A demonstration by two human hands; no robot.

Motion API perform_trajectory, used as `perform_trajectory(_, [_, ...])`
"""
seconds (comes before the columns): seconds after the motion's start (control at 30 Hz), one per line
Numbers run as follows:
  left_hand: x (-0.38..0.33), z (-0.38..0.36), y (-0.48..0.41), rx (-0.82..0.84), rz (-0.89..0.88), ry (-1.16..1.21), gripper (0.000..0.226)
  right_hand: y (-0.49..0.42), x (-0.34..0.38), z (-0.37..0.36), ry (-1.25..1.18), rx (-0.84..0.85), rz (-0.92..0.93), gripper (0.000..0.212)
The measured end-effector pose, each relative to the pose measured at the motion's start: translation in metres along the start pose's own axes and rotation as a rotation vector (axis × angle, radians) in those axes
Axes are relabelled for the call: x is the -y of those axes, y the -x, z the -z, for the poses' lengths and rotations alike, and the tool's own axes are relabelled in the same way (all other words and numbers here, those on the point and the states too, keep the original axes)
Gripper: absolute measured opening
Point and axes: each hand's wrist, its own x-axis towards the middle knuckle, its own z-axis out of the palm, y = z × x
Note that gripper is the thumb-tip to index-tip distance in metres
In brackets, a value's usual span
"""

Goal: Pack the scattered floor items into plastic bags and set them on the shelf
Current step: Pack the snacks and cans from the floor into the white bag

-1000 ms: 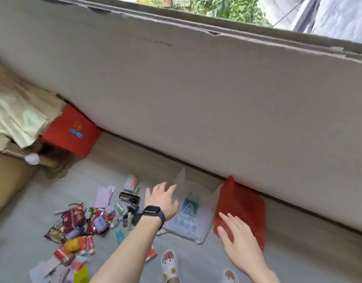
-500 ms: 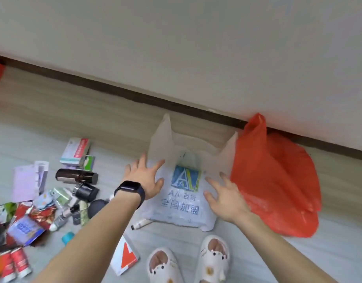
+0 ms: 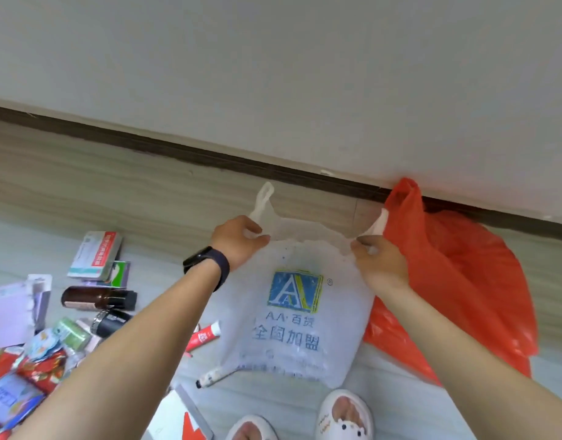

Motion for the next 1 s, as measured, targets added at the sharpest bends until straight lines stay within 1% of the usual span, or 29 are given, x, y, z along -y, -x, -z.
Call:
perform_trajectory(0.07, [-0.019,0.035,0.05,-0.049,0.028,0.151,0.021,0.045,0.028,0.027,-0.073,-0.028,0.03,0.024])
perform_trajectory(0.17, [-0.038,0.099,0.135,-0.118,0.068,0.25,0.01,0.12,0.078,0.074,-0.053,0.03,0.095,0.028])
perform_trajectory(0.2, [-0.042,0.123,0.168,-0.111,0.091,0.235,0.016,0.146,0.096,0.091,-0.045,0.064,0.119,0.027])
perform_trajectory(0.27, [-0.048,0.173,0.233,-0.077,0.113,0.132,0.038,0.198,0.132,0.126,0.027,0.136,0.183,0.028])
perform_trajectory(0.33, [-0.05,0.217,0.287,0.002,0.105,-0.027,0.05,0.246,0.163,0.153,0.215,0.23,0.292,0.03])
perform_trajectory(0.4, [-0.051,0.265,0.338,0.068,0.143,-0.144,0.053,0.29,0.198,0.173,0.4,0.303,0.416,0.035])
perform_trajectory(0.43, [-0.049,0.286,0.362,0.081,0.171,-0.188,0.05,0.311,0.213,0.18,0.478,0.323,0.463,0.037])
perform_trajectory(0.5, [-0.047,0.322,0.403,0.058,0.218,-0.216,0.042,0.348,0.241,0.187,0.559,0.364,0.552,0.038])
perform_trajectory(0.6, [-0.035,0.374,0.459,-0.045,0.256,-0.233,0.029,0.399,0.284,0.181,0.595,0.441,0.67,0.032])
perform_trajectory(0.63, [-0.03,0.389,0.475,-0.099,0.27,-0.237,0.028,0.415,0.298,0.175,0.596,0.456,0.705,0.031])
perform_trajectory(0.7, [-0.014,0.413,0.502,-0.193,0.291,-0.235,0.037,0.443,0.322,0.159,0.601,0.471,0.781,0.031])
perform_trajectory(0.73, [-0.003,0.422,0.518,-0.224,0.306,-0.229,0.035,0.459,0.333,0.15,0.61,0.483,0.815,0.03])
perform_trajectory(0.77, [0.009,0.43,0.532,-0.25,0.323,-0.221,0.029,0.474,0.342,0.14,0.619,0.497,0.838,0.03])
perform_trajectory(0.83, [0.035,0.441,0.556,-0.273,0.355,-0.194,0.022,0.503,0.358,0.121,0.634,0.51,0.87,0.03])
perform_trajectory(0.93, [0.082,0.451,0.591,-0.294,0.384,-0.161,0.035,0.544,0.371,0.088,0.663,0.532,0.907,0.031])
perform_trajectory(1.0, [0.115,0.452,0.607,-0.296,0.405,-0.161,0.034,0.568,0.373,0.068,0.688,0.549,0.909,0.032])
